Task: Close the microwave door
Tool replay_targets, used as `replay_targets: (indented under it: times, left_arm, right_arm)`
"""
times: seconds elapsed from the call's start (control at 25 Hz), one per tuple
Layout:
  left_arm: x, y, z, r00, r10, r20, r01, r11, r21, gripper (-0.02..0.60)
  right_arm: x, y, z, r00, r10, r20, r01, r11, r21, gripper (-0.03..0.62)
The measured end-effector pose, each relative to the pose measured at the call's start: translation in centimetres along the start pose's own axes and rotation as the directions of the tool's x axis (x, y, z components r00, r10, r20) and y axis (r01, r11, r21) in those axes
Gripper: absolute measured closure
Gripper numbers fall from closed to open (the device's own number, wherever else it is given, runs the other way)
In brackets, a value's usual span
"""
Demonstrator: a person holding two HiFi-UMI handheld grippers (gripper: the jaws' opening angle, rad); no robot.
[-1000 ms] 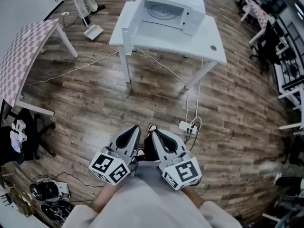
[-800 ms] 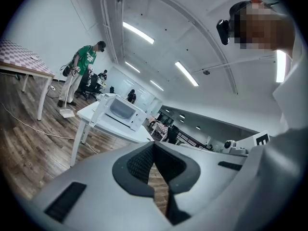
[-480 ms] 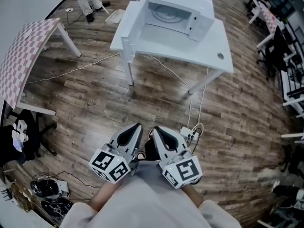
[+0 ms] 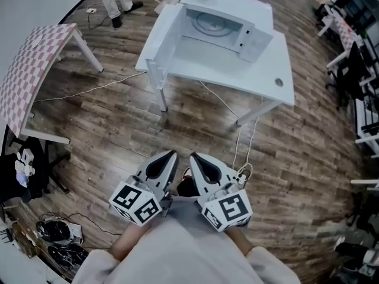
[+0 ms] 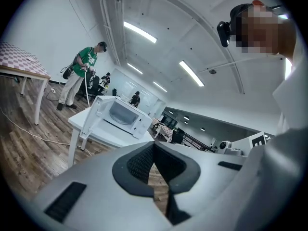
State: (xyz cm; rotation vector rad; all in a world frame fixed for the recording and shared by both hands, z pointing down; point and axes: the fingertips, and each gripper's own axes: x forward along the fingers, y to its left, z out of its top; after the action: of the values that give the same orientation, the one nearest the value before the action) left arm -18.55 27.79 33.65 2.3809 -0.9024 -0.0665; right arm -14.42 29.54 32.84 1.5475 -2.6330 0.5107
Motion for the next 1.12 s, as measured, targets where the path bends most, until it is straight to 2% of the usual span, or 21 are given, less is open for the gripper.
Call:
replay_targets:
  times: [0.2,0.52,0.84,1.12]
  left_arm:
    - [2.9,-0.2,0.8,1.0,-0.003,0.017,0.003,1.0,0.006,0.568]
    - [5.1,-0.1,1.6,1.0,0.011,0.027,-0.011,1.0,0.003,0.568]
    - [7.0,1.5,2.4,0.998,0.039,0.047,-0.038,0.999,-0.033,0.568]
    - [10.3,3.3,4.2,0.998,0.019,0.052,-0.017,0.999,-0.049,0.569]
  right_arm:
    - [1.0,-2.5,0.8,1.0,0.031,0.007,-0.031,1.0,-0.001,0.571]
    - [1.6,-3.8,1.8,0.998,0.067,0.016,-0.067,0.998,0.005,0.571]
    - [3.3,-4.8,2.1,0.996,0.087,-0.007,-0.087,0.996,0.009,0.571]
    - [6.4,-7.1,3.2,0.995,0.095,-0.039,-0.095,0.995,0.003,0.571]
